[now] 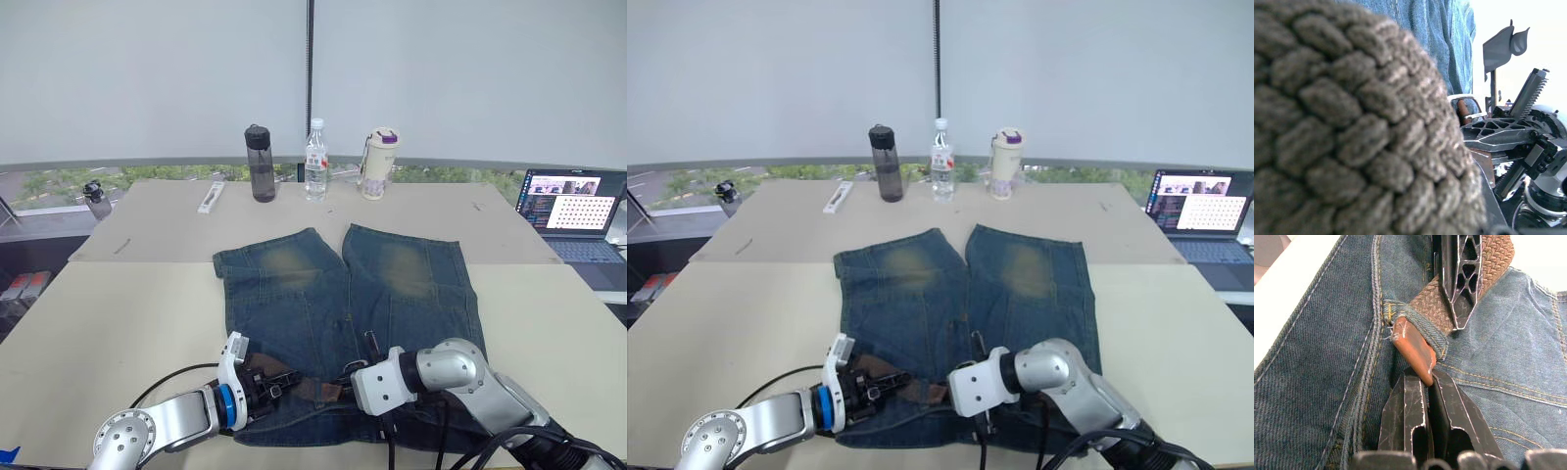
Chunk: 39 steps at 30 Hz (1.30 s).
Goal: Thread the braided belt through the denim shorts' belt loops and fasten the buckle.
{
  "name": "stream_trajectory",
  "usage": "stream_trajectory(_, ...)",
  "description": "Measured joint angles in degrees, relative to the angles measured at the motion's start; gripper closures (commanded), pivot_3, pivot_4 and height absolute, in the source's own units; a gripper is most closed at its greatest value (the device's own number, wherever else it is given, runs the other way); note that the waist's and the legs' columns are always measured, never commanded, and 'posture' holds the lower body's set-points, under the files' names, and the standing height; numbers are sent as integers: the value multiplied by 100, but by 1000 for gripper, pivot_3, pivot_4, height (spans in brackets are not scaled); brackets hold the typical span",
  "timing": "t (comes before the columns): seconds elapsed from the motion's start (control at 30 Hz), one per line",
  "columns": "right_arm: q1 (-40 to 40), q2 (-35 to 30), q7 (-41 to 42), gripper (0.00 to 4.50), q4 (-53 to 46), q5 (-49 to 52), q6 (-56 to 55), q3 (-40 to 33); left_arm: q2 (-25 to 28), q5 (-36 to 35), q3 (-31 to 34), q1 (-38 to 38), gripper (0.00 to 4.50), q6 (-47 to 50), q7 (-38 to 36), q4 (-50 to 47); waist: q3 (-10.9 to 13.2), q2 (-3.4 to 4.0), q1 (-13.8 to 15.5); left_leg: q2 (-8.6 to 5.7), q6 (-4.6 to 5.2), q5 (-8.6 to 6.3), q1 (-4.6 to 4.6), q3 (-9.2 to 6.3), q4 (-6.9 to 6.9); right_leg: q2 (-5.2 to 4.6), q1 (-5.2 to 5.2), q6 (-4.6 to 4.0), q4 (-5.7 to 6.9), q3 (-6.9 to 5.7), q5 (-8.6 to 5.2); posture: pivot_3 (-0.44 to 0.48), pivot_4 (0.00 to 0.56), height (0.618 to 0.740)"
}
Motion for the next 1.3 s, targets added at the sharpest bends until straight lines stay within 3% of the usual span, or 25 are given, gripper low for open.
stream_trajectory(0.13, 248, -79, -15, 4500, -193, 211, 153, -266, 340, 772, 125, -53, 2117, -185, -821, -399, 13, -19, -15, 1, 0, 0, -3, -4, -7, 3, -3, 0, -10, 0, 0, 0, 150, 740)
stream_trajectory(0.33, 770, -344, -139, 4500, -749, 1020, 1026, -1239, 1512, 2915, -21, 56, 112, -1003, -3121, -1348, 18, -13, -11, -11, -3, -2, -2, 11, -35, -28, -14, -3, -22, 3, 1, 0, 150, 740)
stream_trajectory(0.47, 842, -608, -146, 4500, -1046, 1417, 1509, -1763, 1554, 3648, -206, 64, 28, -1401, -3942, -1420, 20, -14, -7, -7, 1, -4, -4, 5, -41, -30, -16, -4, -31, 2, 2, 0, 150, 740)
stream_trajectory(0.7, 928, -920, -166, 4500, -1273, 2274, 2439, -2639, 1448, 4396, -362, 72, 28, -1897, -4719, -1428, 28, -13, -10, -1, 5, -3, -6, 10, -50, -19, -17, 0, -38, -2, 1, 0, 150, 740)
stream_trajectory(0.83, 942, -941, -240, 4500, -1291, 2333, 2540, -2684, 1270, 4629, -492, -84, 28, -2032, -5003, -1402, 29, -14, -7, -2, 6, -3, -6, 9, -48, -16, -16, 10, -37, -6, 3, 0, 150, 740)
stream_trajectory(1.0, 1231, -974, -286, 4500, -1309, 2043, 2467, -2218, 1029, 5090, -686, -392, 28, -2188, -5206, -1037, 29, -14, -15, -4, 17, 4, -6, 7, -46, -11, -11, 26, -36, -7, 5, 0, 150, 740)
stream_trajectory(1.2, 1474, -1164, -186, 2346, -1447, 1898, 2386, -1907, 869, 5415, -954, -462, 0, -2136, -5267, -903, 30, -15, -21, -2, 50, 24, -5, 5, -44, -7, -11, 40, -28, -6, 5, 0, 150, 740)
stream_trajectory(1.3, 1540, -1355, -92, 2346, -1595, 1758, 2257, -1790, 865, 5452, -957, -471, 0, -2134, -5329, -901, 30, -15, -21, -1, 48, 23, -1, 4, -44, -6, -10, 41, -25, -6, 4, 0, 150, 740)
